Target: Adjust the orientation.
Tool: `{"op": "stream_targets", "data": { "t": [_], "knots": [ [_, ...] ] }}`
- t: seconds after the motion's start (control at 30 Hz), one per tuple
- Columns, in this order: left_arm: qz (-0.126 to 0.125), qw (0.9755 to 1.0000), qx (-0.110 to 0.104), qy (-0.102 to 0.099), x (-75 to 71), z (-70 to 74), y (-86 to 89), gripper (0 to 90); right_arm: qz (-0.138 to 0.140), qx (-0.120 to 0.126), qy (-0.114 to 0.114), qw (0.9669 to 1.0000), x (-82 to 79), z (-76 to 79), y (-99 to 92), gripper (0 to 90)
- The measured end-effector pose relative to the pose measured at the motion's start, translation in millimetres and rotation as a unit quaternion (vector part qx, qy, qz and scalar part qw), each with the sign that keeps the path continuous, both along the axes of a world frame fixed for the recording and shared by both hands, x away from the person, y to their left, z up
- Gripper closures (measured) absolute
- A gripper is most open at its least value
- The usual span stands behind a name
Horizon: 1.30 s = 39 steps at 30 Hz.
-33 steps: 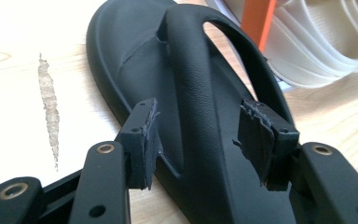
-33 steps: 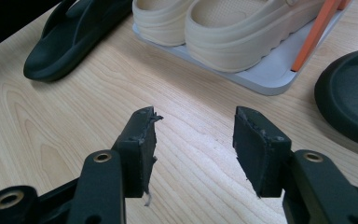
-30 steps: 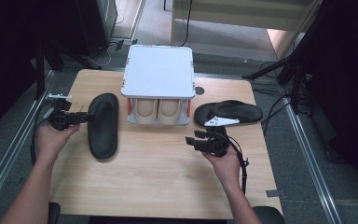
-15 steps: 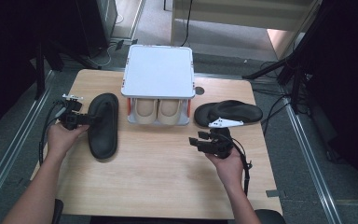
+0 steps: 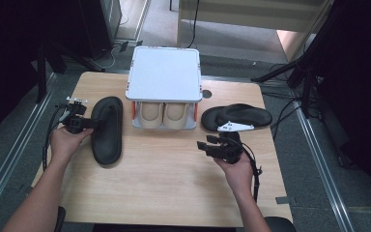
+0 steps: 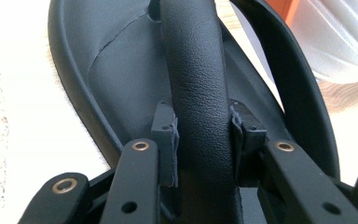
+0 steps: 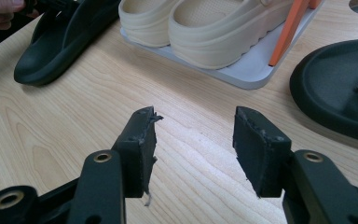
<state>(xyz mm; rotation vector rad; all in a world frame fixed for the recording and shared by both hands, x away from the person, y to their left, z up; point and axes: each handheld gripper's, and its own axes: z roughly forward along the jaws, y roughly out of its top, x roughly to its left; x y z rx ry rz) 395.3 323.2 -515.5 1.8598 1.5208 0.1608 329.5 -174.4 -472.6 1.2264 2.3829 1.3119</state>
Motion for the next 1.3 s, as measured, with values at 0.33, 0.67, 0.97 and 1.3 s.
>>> {"op": "stream_targets", "data": {
  "t": [0.33, 0.67, 0.97, 1.3],
  "knots": [
    [0.010, 0.9997, -0.023, -0.001, -2.5, 10.1, 1.3, 69.7, 0.003, 0.001, -0.003, 1.0000, 1.1, 0.6, -0.4, 50.2],
    [0.013, 0.9992, -0.038, -0.004, -19.6, 27.1, -0.5, 69.6, 0.005, 0.004, -0.006, 1.0000, 3.7, 2.5, -0.7, 50.2],
    [0.006, 0.9993, -0.029, -0.020, -63.0, 43.8, -9.5, 69.6, 0.001, 0.012, -0.012, 0.9999, 11.0, 7.8, -3.8, 50.2],
    [-0.015, 0.9988, -0.040, -0.022, -110.6, 48.9, -40.2, 69.4, -0.008, 0.020, -0.026, 0.9994, 22.8, 13.1, -7.9, 50.4]
  ]
}}
